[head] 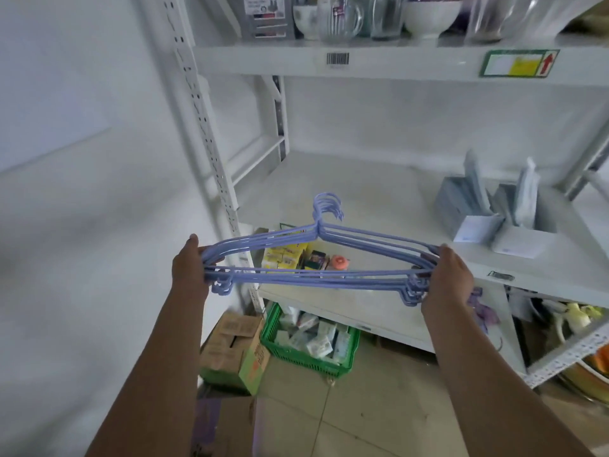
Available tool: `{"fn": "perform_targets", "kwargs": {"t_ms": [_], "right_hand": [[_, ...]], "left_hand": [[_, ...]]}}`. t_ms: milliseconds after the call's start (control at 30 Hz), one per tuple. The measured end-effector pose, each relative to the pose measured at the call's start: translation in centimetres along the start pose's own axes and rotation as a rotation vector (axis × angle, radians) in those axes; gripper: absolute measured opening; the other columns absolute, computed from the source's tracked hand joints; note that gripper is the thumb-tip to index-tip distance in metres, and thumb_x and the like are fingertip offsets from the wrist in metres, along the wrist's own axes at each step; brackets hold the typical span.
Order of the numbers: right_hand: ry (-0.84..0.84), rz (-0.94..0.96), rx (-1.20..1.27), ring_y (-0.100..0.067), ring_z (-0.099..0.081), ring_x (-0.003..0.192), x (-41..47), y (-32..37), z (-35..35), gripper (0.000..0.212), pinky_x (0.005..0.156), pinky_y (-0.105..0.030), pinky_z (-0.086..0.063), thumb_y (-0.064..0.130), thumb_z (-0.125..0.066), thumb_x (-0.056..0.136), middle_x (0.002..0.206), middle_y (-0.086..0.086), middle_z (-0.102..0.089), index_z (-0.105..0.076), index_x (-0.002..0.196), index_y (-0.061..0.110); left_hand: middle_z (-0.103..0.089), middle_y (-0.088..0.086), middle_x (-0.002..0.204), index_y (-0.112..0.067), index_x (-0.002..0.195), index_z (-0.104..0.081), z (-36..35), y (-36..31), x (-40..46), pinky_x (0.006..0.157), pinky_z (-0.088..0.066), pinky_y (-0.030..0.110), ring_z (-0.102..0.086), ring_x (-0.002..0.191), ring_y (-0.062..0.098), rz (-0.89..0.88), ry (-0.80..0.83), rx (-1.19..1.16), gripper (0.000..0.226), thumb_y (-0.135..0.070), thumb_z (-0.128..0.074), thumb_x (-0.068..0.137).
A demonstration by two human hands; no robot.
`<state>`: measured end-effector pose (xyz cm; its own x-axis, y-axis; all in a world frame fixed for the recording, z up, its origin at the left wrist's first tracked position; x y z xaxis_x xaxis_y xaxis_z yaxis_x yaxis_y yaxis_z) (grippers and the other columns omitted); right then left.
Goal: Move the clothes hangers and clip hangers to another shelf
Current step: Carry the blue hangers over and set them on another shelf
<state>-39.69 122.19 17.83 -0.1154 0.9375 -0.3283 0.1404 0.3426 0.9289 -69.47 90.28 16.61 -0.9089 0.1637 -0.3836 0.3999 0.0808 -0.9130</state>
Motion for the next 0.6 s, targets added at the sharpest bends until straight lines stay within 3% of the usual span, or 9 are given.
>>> {"fn": "perform_targets", "kwargs": {"t_ms": [133, 200, 333, 433, 600], "right_hand": [[-0.004, -0.013, 0.02, -0.022, -0.071, 0.071, 3.2, 0.2, -3.9, 0.027, 0.068, -0.036, -0.056, 0.03, -0.054, 0.083, 0.081, -0.001, -0.077, -0.077, 0.089, 0.017], [-0.002, -0.008, 0.043, -0.02, -0.068, 0.065, 4.5, 0.3, -6.1, 0.024, 0.062, -0.032, -0.054, 0.026, -0.054, 0.086, 0.08, -0.002, -0.075, -0.076, 0.089, 0.015], [-0.027, -0.016, 0.063, -0.012, -0.066, 0.051, 7.2, 0.5, -10.3, 0.02, 0.055, -0.028, -0.053, 0.025, -0.057, 0.085, 0.071, 0.001, -0.074, -0.075, 0.079, 0.018], [-0.02, 0.008, 0.064, -0.012, -0.064, 0.05, 9.2, 0.3, -12.8, 0.021, 0.057, -0.03, -0.053, 0.025, -0.058, 0.086, 0.066, 0.003, -0.072, -0.073, 0.074, 0.018], [-0.018, 0.003, 0.044, -0.018, -0.067, 0.06, 12.8, -0.7, -15.2, 0.022, 0.061, -0.031, -0.054, 0.026, -0.056, 0.09, 0.079, -0.003, -0.074, -0.075, 0.081, 0.017]], "left_hand": [[-0.068, 0.024, 0.11, 0.003, 0.12, -0.059, -3.2, -2.4, 4.5, 0.053, -0.051, 0.032, -0.062, 0.065, 0.036, 0.014, 0.05, 0.002, 0.062, -0.052, -0.042, 0.095], [-0.067, 0.027, 0.113, 0.002, 0.114, -0.061, -4.4, -3.2, 6.8, 0.058, -0.049, 0.033, -0.062, 0.074, 0.038, -0.003, 0.02, 0.005, 0.059, -0.051, -0.044, 0.094], [-0.069, 0.026, 0.111, -0.008, 0.084, -0.066, -6.1, -4.3, 10.4, 0.071, -0.048, 0.042, -0.063, 0.085, 0.039, -0.025, -0.044, 0.022, 0.044, -0.048, -0.049, 0.091], [-0.069, 0.026, 0.109, -0.005, 0.091, -0.069, -7.1, -4.3, 13.2, 0.073, -0.048, 0.043, -0.063, 0.084, 0.039, -0.034, -0.043, 0.002, 0.043, -0.043, -0.05, 0.091], [-0.068, 0.018, 0.085, -0.003, 0.091, -0.069, -9.6, -4.3, 16.8, 0.054, -0.051, 0.026, -0.065, 0.055, 0.02, -0.067, -0.057, -0.004, 0.039, -0.036, -0.047, 0.095]]}}
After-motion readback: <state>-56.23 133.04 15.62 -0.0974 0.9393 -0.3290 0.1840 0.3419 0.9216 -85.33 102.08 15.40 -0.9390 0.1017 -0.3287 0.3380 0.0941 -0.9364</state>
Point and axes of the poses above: each hand's wrist, its own x-axis towards the middle knuckle, its own z-axis out of the back of the hand, y = z × x, the point moved 3 cm from there along x, towards the middle knuckle
